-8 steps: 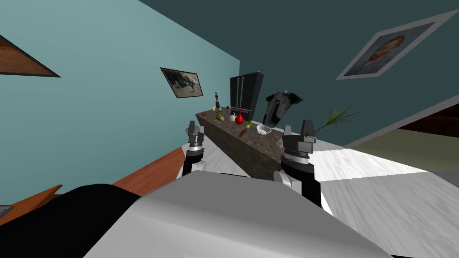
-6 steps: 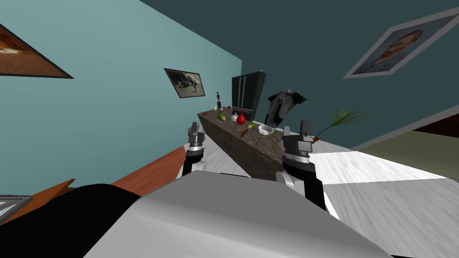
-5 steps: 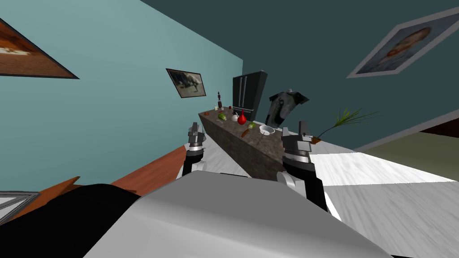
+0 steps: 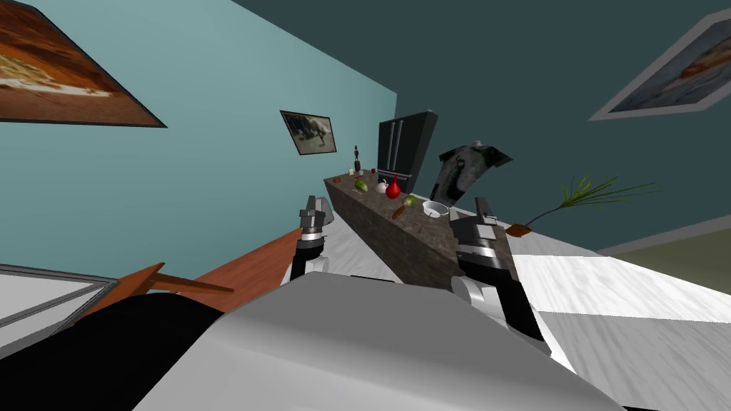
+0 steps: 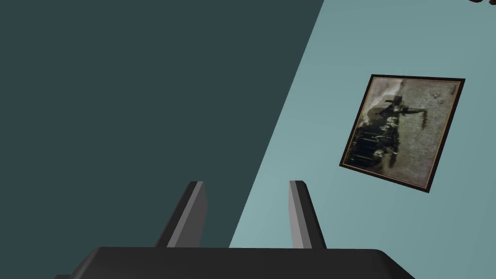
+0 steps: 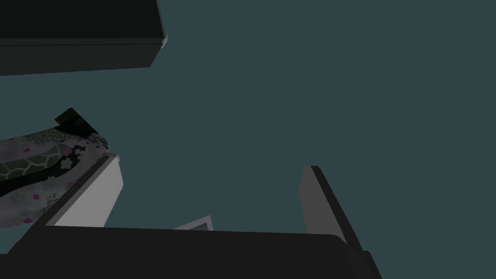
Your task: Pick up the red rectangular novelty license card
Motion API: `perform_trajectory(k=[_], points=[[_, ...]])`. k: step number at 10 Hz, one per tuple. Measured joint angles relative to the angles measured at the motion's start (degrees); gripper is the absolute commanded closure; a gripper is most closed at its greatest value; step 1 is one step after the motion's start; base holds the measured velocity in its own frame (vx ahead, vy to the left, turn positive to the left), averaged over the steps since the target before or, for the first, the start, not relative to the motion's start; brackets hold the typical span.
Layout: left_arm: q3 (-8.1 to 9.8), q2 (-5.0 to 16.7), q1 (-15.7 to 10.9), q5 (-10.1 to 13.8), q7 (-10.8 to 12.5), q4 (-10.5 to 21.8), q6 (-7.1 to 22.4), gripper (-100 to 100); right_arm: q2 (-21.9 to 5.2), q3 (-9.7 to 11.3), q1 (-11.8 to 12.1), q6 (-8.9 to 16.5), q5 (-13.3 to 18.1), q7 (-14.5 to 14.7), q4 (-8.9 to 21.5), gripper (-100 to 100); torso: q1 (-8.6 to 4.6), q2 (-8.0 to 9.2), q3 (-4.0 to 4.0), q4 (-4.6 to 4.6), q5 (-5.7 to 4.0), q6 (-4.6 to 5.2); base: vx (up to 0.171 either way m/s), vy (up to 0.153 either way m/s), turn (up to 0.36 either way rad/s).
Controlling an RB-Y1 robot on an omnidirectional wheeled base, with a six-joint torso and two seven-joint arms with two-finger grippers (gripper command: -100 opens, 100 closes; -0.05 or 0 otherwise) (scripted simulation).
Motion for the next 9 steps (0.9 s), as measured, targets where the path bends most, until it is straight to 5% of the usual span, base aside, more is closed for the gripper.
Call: perform_trajectory(k=[9], points=[[0.01, 0.0, 0.0, 0.0, 0.0, 0.0, 0.0, 0, -5.7, -7.0, -0.2, 13.1, -9.1, -12.3, 3.9, -100, -0.05, -0.06, -0.04, -0.01, -0.01, 0.03, -0.009, 0.056, 0.107]])
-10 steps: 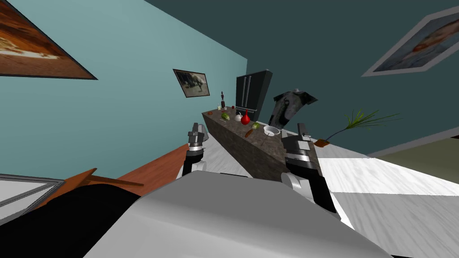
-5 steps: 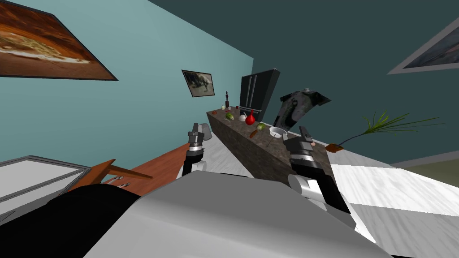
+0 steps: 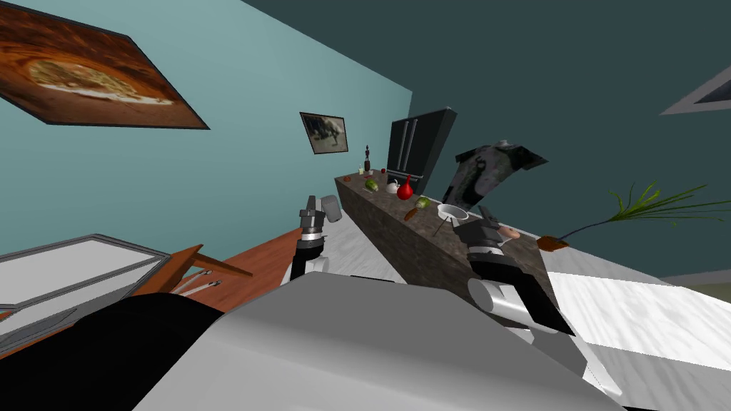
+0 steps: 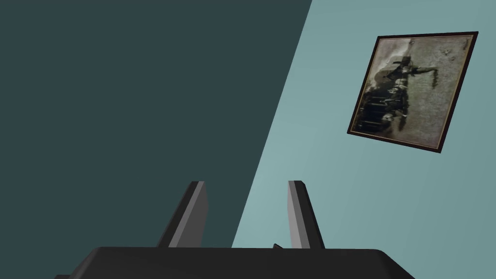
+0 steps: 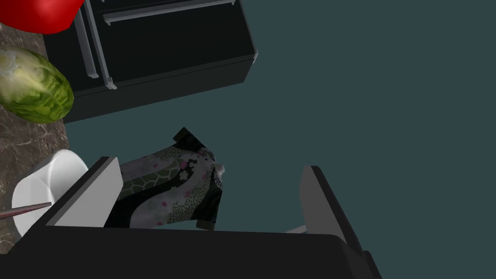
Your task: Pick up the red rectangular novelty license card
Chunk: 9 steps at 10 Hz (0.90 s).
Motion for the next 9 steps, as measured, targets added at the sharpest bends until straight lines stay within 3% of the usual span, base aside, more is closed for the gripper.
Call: perform_trajectory(k=[9], points=[[0.00, 0.0, 0.0, 0.0, 0.0, 0.0, 0.0, 0, -5.7, -7.4, 0.6, 13.7, -9.0, -12.5, 3.8, -100, 0.01, -0.04, -0.02, -0.01, 0.00, 0.01, 0.006, 0.044, 0.080]])
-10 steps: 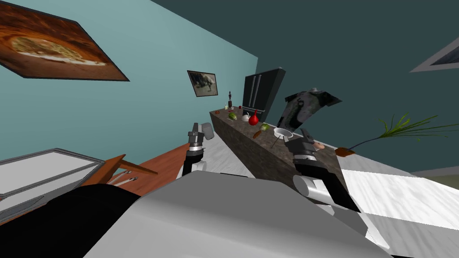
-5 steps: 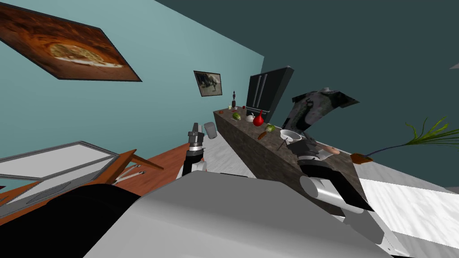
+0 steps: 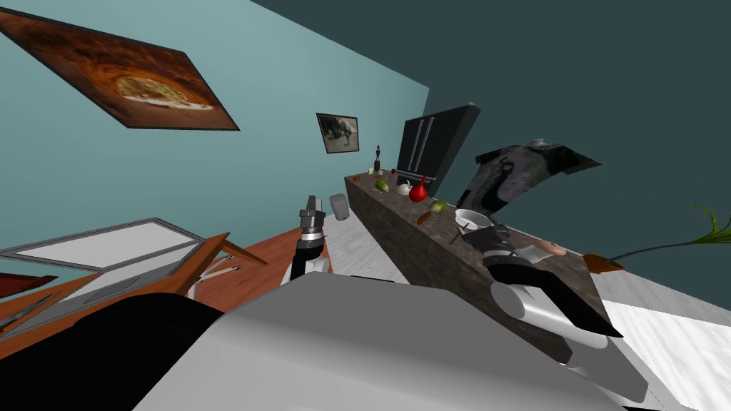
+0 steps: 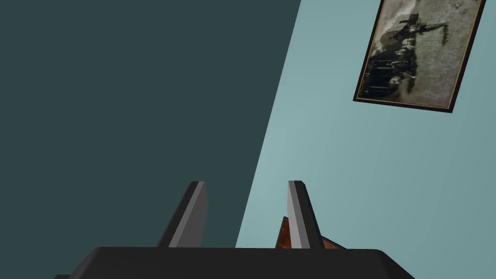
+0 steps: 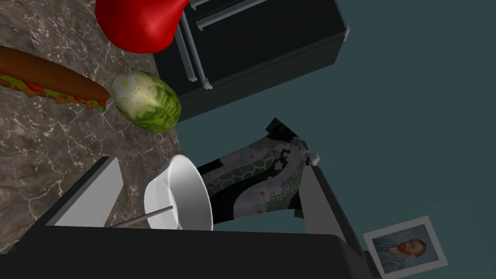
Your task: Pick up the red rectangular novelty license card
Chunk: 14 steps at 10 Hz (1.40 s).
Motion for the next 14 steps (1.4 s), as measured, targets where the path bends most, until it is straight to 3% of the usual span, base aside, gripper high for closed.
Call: perform_trajectory(k=[2, 7, 8, 11, 14], points=[[0.00, 0.0, 0.0, 0.0, 0.0, 0.0, 0.0, 0, -0.6, -0.9, -0.1, 2.5, -1.1, -1.9, 0.9, -100, -0.04, -0.02, -0.01, 0.00, -0.01, -0.03, 0.019, 0.039, 0.115], [0.00, 0.0, 0.0, 0.0, 0.0, 0.0, 0.0, 0, -4.0, -5.9, 0.4, 11.6, -5.9, -9.9, 2.9, -100, -0.04, -0.07, -0.04, -0.01, 0.00, 0.00, 0.027, 0.039, 0.076], [0.00, 0.0, 0.0, 0.0, 0.0, 0.0, 0.0, 0, -4.3, -6.1, 0.2, 13.1, -6.1, -10.9, 3.2, -100, -0.10, -0.02, -0.01, -0.01, -0.02, 0.01, 0.029, 0.027, 0.074], [0.00, 0.0, 0.0, 0.0, 0.0, 0.0, 0.0, 0, -7.7, -9.0, 0.8, 17.1, -10.0, -15.2, 6.9, -100, -0.09, -0.09, -0.05, -0.02, -0.01, -0.01, 0.039, 0.028, 0.097], [0.00, 0.0, 0.0, 0.0, 0.0, 0.0, 0.0, 0, -8.5, -10.9, 1.1, 21.5, -11.3, -19.1, 8.0, -100, -0.12, -0.10, -0.06, -0.02, -0.02, -0.01, 0.039, 0.017, 0.050]])
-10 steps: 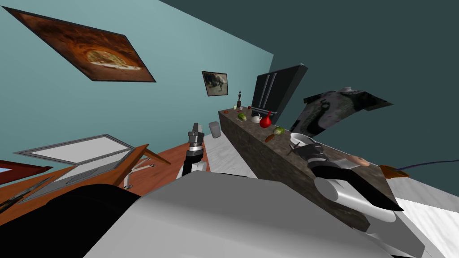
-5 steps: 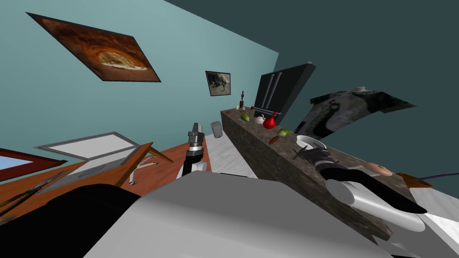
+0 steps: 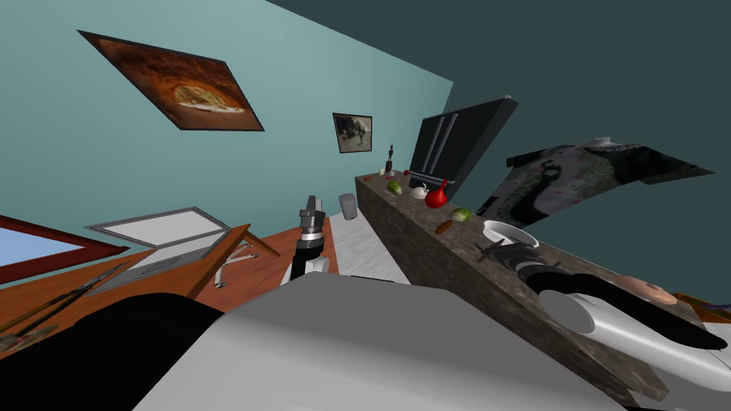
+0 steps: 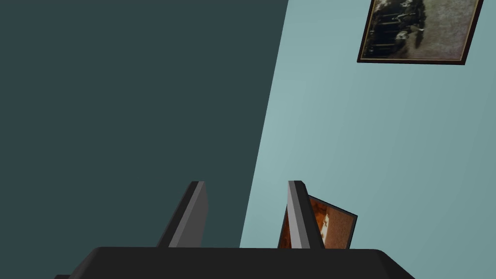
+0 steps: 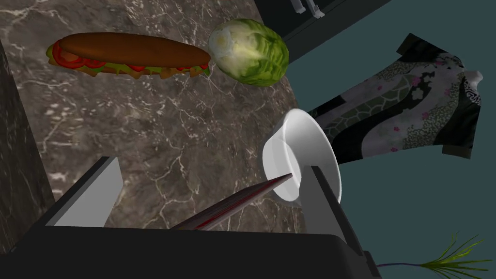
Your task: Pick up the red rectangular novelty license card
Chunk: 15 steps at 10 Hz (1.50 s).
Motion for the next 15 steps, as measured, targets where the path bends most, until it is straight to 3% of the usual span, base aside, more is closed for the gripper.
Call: perform_trajectory(k=[10, 15], points=[[0.01, 0.0, 0.0, 0.0, 0.0, 0.0, 0.0, 0, -4.9, -6.6, 0.5, 15.7, -4.9, -13.5, 6.3, -100, -0.06, 0.01, -0.01, -0.01, -0.02, 0.03, 0.047, 0.006, 0.049], [0.01, 0.0, 0.0, 0.0, 0.0, 0.0, 0.0, 0, -8.1, -10.0, 0.7, 22.8, -7.8, -19.5, 11.5, -100, -0.07, -0.04, -0.03, -0.02, -0.02, 0.02, 0.045, -0.003, 0.028]])
